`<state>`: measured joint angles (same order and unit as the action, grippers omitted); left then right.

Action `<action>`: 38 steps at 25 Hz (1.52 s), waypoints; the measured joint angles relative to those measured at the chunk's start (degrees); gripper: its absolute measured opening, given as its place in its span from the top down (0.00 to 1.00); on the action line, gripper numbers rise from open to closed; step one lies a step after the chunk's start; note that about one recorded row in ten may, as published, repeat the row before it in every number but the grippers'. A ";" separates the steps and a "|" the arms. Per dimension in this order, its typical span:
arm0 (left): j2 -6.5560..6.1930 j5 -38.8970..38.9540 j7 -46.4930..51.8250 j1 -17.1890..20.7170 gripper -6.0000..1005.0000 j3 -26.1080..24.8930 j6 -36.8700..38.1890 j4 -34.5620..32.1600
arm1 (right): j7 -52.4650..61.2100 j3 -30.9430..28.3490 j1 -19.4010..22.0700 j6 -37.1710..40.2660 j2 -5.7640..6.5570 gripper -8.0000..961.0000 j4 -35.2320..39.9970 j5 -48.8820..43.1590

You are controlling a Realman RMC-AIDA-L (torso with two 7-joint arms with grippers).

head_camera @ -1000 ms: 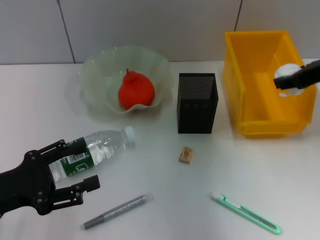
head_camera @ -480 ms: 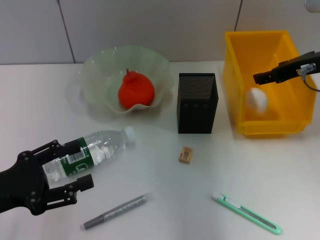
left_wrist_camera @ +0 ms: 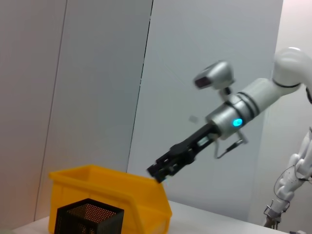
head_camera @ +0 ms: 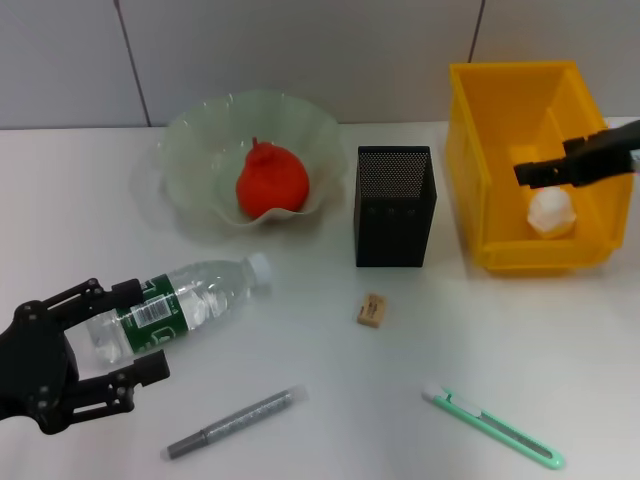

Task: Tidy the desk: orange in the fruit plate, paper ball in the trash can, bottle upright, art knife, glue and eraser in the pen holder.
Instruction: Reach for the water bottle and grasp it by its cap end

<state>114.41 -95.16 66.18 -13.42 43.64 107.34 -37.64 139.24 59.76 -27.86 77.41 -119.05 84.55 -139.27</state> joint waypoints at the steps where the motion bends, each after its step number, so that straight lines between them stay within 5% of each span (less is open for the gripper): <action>1: 0.00 -0.05 0.01 0.01 0.15 0.07 0.00 -0.06 | -1.38 -0.89 1.47 2.05 -0.01 0.19 1.79 2.77; 9: 0.28 -0.04 3.11 -0.05 0.15 -0.30 -0.73 -4.08 | -16.71 -13.29 6.08 18.22 0.01 0.19 2.53 17.53; 19: 0.78 -5.04 10.41 -4.41 0.15 0.10 -9.61 -12.63 | -29.55 -13.33 6.26 22.36 -0.02 0.19 -7.50 18.49; 26: 3.63 -17.59 15.15 -12.28 0.15 0.62 -16.66 -18.30 | -33.24 -13.97 7.77 24.40 0.06 0.19 -9.21 17.41; 38: 4.01 -31.81 25.58 -22.06 0.16 17.02 -30.42 -19.49 | -32.45 -14.15 8.66 24.58 -0.29 0.20 -9.98 17.79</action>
<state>118.42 -126.97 91.75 -35.47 60.65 76.92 -57.13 106.78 45.61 -19.20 101.99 -119.34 74.57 -121.48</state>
